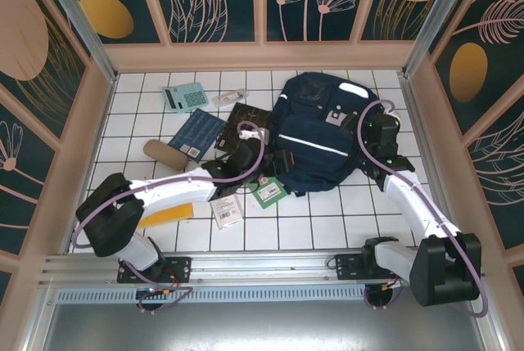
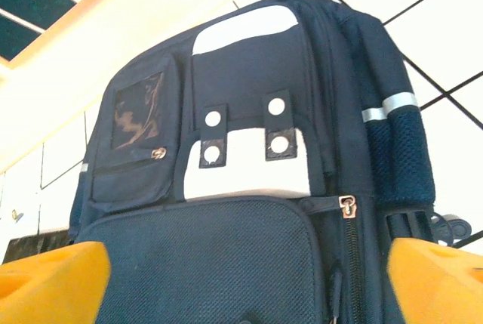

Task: Pack books, pencil case, and school supplies into a backpack

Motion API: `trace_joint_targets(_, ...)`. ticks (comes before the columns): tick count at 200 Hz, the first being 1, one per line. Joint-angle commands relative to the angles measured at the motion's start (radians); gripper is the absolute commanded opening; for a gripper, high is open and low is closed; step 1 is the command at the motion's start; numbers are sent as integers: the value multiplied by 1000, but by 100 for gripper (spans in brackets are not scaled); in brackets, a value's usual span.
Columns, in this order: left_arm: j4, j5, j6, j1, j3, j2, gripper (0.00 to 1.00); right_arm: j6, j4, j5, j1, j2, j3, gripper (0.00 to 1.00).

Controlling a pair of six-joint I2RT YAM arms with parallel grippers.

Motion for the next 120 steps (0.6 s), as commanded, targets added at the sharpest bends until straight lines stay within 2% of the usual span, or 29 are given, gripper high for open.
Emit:
trace_joint_targets(1,-21,18,-119,-18,66,68,82,1,-43,62,-1,7,-19,93)
trace_joint_targets(19,-24,14,-160,-25,82,109,78,4,-47,75,-1,0,-26,93)
trace_joint_targets(57,-36,12,-180,-26,131,224,78,4,-19,70,0,-35,-59,93)
trace_joint_targets(83,-58,-49,-185,-26,181,288,77,-4,-13,41,2,-30,-61,95)
trace_joint_targets(96,-52,-86,-191,-25,177,297,70,-6,-16,24,6,-29,-59,97)
trace_joint_targets(115,-80,-146,-172,-24,187,299,50,-17,-2,-8,14,-22,-61,97)
trace_joint_targets(120,-93,-163,-167,-23,190,299,41,-20,8,-15,15,-21,-64,97)
